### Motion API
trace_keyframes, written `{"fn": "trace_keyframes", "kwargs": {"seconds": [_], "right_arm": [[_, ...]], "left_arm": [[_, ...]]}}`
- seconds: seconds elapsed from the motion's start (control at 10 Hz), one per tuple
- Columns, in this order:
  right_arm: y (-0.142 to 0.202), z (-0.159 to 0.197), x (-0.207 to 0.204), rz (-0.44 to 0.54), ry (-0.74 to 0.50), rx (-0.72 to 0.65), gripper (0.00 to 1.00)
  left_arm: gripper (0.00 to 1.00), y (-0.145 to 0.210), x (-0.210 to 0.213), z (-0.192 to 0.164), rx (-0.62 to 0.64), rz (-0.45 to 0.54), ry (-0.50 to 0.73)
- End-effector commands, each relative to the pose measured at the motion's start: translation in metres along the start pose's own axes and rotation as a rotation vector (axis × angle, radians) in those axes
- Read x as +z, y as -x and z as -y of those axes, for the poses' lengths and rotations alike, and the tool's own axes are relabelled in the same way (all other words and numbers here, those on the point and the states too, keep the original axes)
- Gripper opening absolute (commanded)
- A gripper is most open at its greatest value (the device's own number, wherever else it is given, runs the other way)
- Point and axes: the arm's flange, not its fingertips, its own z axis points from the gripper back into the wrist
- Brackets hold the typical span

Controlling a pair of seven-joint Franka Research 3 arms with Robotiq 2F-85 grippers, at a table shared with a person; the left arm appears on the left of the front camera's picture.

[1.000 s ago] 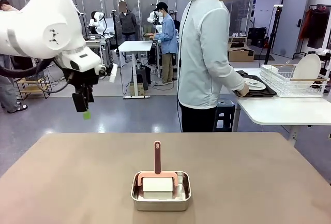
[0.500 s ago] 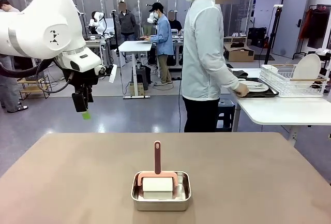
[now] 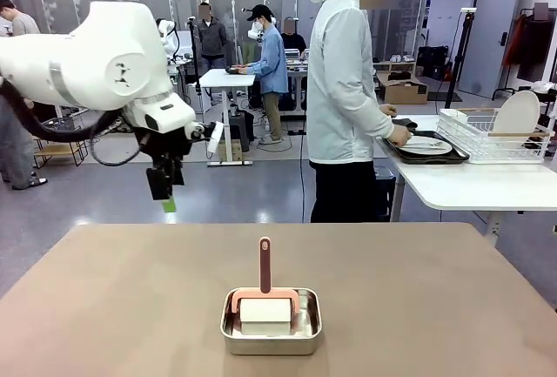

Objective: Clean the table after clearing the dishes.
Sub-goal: When the right (or left) Handle tray is removed, use the right hand (or left hand) to clean the right (or left) side of the table with the Lint Roller.

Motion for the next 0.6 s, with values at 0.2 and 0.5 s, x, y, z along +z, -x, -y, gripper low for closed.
{"fn": "trace_keyframes", "kwargs": {"seconds": [0.2, 0.5], "right_arm": [[0.002, -0.002, 0.001, -0.012, -0.002, 0.009, 1.0], [0.002, -0.002, 0.001, -0.012, -0.002, 0.009, 1.0]], "left_arm": [[1.0, -0.057, -0.031, -0.006, -0.054, -0.027, 0.156], [1.0, -0.102, -0.069, 0.001, -0.078, -0.01, 0.211]]}}
